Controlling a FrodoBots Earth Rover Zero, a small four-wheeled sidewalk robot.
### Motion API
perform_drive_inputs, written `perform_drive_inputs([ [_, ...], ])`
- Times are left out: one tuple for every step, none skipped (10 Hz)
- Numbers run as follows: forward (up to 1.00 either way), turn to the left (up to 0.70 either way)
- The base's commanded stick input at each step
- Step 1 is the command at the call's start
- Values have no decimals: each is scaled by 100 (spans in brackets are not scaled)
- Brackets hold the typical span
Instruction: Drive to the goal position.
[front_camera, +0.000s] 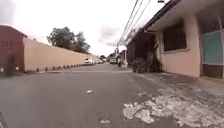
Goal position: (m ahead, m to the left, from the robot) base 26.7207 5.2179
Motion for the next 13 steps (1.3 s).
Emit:
perform_drive_inputs([
  [70,0],
  [70,0],
  [70,0],
  [70,0],
  [70,0],
  [70,0],
  [70,0],
  [70,0],
  [70,0],
  [70,0],
  [70,0],
  [70,0],
  [70,0],
])
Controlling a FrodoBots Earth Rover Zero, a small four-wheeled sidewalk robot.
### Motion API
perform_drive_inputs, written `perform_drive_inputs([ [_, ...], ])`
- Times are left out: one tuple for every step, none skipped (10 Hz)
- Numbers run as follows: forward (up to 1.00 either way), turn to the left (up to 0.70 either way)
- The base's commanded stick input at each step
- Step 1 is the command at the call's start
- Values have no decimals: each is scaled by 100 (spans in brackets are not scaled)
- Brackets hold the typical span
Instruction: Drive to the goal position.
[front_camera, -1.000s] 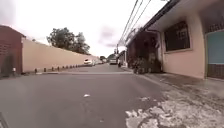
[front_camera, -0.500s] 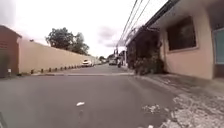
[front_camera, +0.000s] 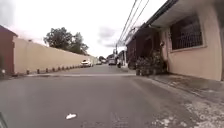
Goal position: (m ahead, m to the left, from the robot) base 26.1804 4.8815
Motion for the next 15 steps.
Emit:
perform_drive_inputs([
  [70,0],
  [70,0],
  [70,0],
  [70,0],
  [70,0],
  [70,0],
  [70,0],
  [70,0],
  [70,0],
  [70,0],
  [70,0],
  [70,0],
  [70,0],
  [70,0],
  [70,0],
])
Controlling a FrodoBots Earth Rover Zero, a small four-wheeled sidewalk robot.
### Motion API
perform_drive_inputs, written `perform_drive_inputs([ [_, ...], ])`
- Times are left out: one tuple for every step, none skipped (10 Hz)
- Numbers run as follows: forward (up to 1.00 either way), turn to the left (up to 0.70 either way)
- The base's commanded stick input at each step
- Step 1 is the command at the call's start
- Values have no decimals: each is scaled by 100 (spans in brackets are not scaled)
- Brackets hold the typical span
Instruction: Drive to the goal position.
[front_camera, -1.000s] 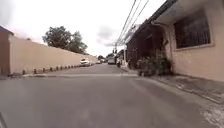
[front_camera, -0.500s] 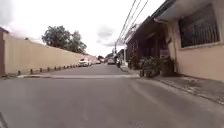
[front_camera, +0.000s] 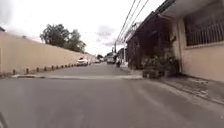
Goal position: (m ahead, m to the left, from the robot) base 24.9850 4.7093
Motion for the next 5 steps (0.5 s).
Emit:
perform_drive_inputs([
  [70,0],
  [70,0],
  [70,0],
  [70,0],
  [70,0],
])
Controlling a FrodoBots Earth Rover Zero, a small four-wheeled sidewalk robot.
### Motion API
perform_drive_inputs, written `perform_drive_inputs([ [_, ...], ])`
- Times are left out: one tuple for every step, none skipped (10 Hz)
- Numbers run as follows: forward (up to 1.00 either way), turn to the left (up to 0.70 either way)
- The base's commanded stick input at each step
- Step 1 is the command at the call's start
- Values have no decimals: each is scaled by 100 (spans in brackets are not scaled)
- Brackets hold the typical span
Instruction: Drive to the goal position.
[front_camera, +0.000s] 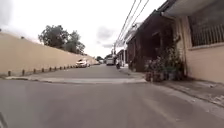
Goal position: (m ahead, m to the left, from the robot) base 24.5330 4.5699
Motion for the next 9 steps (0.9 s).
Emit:
perform_drive_inputs([
  [70,0],
  [70,0],
  [70,0],
  [70,0],
  [70,0],
  [70,0],
  [70,0],
  [70,0],
  [70,0],
])
